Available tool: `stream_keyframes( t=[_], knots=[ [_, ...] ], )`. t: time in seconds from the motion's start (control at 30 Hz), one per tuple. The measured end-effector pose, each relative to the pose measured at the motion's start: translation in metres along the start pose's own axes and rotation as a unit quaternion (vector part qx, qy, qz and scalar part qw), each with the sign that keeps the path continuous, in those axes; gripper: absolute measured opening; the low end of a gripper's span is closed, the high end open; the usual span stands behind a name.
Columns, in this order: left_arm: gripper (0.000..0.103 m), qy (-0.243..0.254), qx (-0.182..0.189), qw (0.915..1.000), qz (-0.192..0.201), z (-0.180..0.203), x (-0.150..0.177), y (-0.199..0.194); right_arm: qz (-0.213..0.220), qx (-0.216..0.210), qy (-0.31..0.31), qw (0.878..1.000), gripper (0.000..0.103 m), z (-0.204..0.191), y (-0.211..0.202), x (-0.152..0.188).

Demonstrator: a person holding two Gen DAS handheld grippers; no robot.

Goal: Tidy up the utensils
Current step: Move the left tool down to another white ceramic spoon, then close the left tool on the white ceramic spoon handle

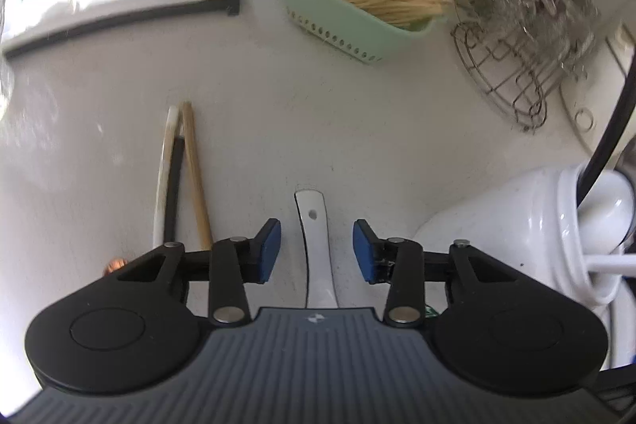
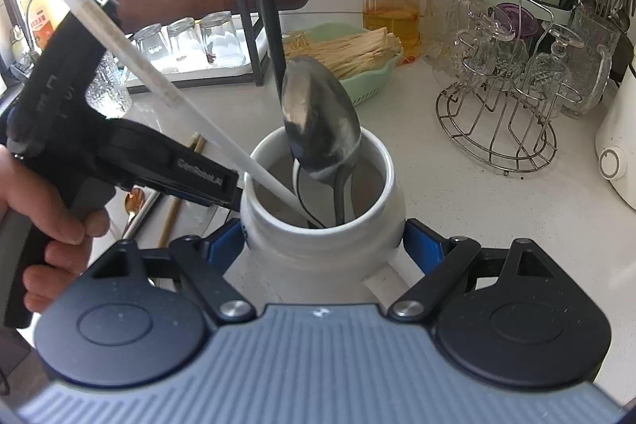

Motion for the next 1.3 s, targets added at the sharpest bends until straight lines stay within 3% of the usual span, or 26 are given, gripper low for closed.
stream_keyframes(
  t=[0.17,0.23,0.3,0.43,0.83,1.3],
  knots=[
    [0.040,0.041,-0.028,0.9987,0.006,0.009,0.001,0.004,-0.006,-0.002,-0.004,1.000,0.089,0.001,0.001,-0.002],
    [0.033,0.056,-0.035,0.9978,0.008,0.011,0.001,0.005,-0.006,-0.002,-0.008,1.000,0.089,0.001,0.001,-0.003],
    [0.022,0.059,-0.032,0.9977,0.006,0.012,0.000,0.005,-0.006,-0.004,-0.008,1.000,0.089,0.001,0.002,-0.002],
    [0.017,0.059,-0.022,0.9980,0.008,0.011,0.001,0.006,-0.009,-0.010,-0.010,1.000,0.089,0.003,0.003,-0.004],
    [0.017,0.038,0.014,0.9989,0.024,-0.003,0.003,-0.022,-0.003,-0.001,0.005,1.000,0.089,0.002,0.009,-0.008],
    [0.017,0.065,0.078,0.9941,0.038,-0.003,0.013,-0.073,-0.004,0.025,0.017,1.000,0.089,-0.004,0.019,-0.017]
  ],
)
Point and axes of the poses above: each gripper's, at about its wrist camera, not at the fingertips, and y roughly the way its jaws point, z to its right, x to its underside, the point moved 2 cm from there along y, roughly the way its jaws point, and after that the axes turned 8 degrees about -y, right-handed, at the moved point
